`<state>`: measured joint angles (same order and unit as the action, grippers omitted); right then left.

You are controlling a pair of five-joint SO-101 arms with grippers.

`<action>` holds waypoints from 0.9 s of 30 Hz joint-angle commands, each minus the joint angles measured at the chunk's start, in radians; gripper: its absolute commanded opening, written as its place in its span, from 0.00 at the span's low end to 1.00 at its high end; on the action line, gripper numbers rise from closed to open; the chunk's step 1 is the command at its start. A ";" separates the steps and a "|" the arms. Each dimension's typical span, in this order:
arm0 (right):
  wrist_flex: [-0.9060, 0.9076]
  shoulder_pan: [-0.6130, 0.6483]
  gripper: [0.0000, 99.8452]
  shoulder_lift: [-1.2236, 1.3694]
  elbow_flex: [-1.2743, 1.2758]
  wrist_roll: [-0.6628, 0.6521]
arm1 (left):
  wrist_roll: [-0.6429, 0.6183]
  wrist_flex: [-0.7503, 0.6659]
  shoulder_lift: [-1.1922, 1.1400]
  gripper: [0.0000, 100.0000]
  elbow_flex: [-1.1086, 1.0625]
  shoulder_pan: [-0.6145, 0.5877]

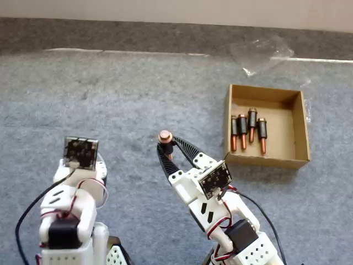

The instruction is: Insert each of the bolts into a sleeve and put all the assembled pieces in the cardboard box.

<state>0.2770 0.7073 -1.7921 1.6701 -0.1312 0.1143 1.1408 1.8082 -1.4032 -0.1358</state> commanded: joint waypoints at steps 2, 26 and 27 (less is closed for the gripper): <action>-0.004 -0.015 0.00 -0.015 0.108 -0.009 | 0.003 -0.160 0.012 0.01 -0.145 -0.007; -0.004 -0.015 0.00 -0.015 0.108 -0.009 | 0.002 -0.081 0.008 0.01 -0.292 0.001; -0.004 -0.015 0.00 -0.015 0.108 -0.009 | 0.002 -0.075 0.008 0.01 -0.292 0.001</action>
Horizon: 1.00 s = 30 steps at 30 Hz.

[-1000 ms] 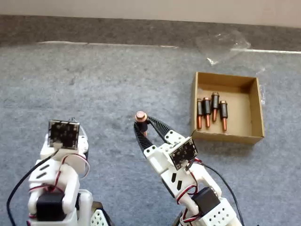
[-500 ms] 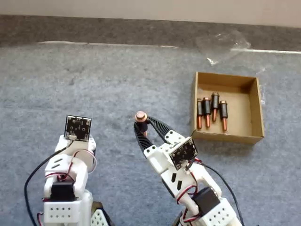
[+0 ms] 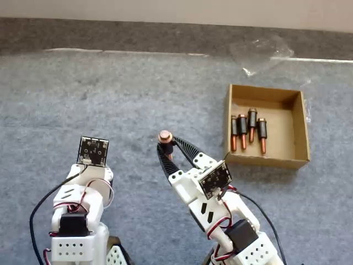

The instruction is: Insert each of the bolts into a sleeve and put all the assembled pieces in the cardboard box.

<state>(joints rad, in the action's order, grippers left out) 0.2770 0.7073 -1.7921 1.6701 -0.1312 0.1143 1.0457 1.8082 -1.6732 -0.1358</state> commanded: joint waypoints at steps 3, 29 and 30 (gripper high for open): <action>-0.002 -0.016 0.00 -0.015 0.108 -0.009 | 0.002 0.060 0.007 0.01 -0.022 0.001; 0.048 -0.021 0.00 -0.015 0.107 -0.009 | -0.207 0.284 0.007 0.01 -0.022 -0.007; 0.050 -0.031 0.00 -0.015 0.107 -0.009 | -0.207 0.284 0.007 0.01 -0.022 -0.007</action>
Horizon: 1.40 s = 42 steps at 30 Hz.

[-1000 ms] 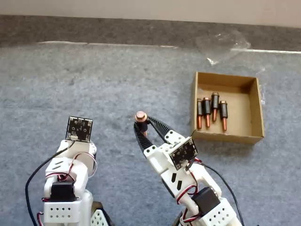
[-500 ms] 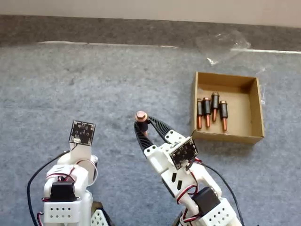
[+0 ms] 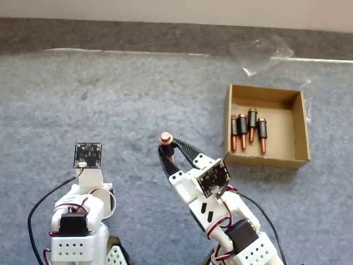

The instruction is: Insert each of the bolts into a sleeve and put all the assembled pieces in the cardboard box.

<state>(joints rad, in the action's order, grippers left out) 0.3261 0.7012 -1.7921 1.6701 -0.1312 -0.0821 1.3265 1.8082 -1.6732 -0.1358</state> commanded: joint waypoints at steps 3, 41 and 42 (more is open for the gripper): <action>0.015 -0.087 0.00 -0.015 0.107 -0.005 | -0.011 0.003 0.007 0.01 -0.022 -0.007; 0.656 -0.829 0.00 1.107 -1.165 -0.103 | -0.011 0.003 0.007 0.01 -0.022 -0.007; 0.656 -0.843 0.00 1.178 -1.199 -0.103 | -0.011 0.003 0.007 0.01 -0.022 -0.007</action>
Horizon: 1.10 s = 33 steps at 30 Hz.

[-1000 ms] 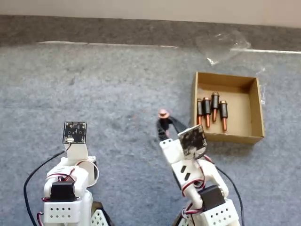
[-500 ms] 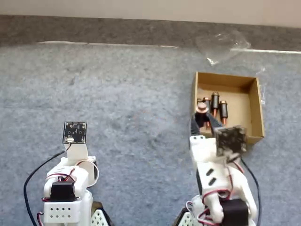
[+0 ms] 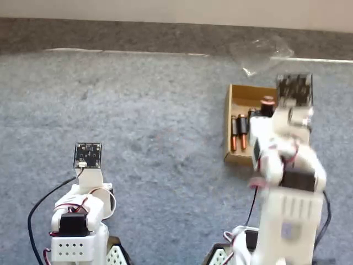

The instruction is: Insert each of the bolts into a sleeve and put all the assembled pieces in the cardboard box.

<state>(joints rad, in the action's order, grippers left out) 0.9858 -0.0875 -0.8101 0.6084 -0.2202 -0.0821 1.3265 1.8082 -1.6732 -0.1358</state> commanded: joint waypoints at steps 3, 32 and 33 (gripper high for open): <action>0.001 -0.097 0.00 0.395 -0.252 -0.014 | -0.011 0.003 0.007 0.01 -0.022 -0.007; 0.740 -0.166 0.00 1.692 -1.595 -0.213 | -0.011 0.003 0.007 0.01 -0.022 -0.007; 0.763 -0.166 0.01 1.712 -1.633 -0.213 | -0.011 0.003 0.007 0.01 -0.022 -0.007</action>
<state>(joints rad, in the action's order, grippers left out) 1.6655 -0.2547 0.8915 -0.8922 -0.4089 -0.0821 1.3265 1.8082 -1.6732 -0.1358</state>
